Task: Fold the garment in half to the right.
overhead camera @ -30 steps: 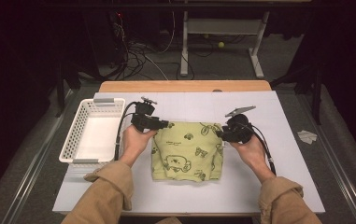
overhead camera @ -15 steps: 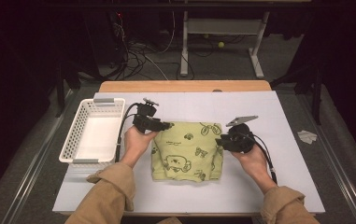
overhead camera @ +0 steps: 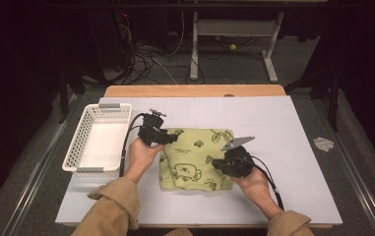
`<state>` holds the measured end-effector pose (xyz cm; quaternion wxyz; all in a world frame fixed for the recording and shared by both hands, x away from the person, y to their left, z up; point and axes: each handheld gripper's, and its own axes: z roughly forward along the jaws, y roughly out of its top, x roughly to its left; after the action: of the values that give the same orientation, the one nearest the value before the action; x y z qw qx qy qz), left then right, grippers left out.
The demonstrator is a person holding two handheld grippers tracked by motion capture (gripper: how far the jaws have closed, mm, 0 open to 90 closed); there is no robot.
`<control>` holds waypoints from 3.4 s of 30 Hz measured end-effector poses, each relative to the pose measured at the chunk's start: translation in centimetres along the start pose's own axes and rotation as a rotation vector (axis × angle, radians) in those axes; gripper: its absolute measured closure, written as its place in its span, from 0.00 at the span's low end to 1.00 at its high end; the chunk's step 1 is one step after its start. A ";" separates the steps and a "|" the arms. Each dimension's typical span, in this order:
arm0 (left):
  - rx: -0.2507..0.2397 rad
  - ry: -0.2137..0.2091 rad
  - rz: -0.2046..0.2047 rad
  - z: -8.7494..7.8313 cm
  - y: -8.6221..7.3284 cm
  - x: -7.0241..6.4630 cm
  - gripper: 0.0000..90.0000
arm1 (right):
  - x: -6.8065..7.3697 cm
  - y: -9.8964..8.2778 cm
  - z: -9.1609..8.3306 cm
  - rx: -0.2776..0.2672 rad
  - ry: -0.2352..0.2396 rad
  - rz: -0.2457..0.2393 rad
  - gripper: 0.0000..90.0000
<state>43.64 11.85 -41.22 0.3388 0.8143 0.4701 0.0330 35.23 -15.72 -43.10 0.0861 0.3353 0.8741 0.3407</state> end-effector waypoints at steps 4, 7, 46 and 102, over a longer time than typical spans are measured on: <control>0.031 0.003 -0.001 1.0 0.4 0.5 0.47 | 1.1 0.7 1.4 0.029 0.033 -0.022 0.97; 0.034 -0.005 -0.024 1.3 0.6 0.9 0.47 | 2.0 1.2 2.5 0.052 0.048 -0.037 0.97; 0.035 -0.026 -0.046 1.9 0.9 1.9 0.45 | 7.4 3.7 5.4 0.093 0.125 -0.181 0.59; 0.106 -0.021 -0.136 3.9 0.2 4.1 0.75 | 6.3 2.4 4.5 0.073 0.145 -0.167 0.96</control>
<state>47.53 13.01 -45.21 0.3014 0.7977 0.5217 -0.0234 33.39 -7.97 -44.42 0.0384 0.2385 0.9148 0.3238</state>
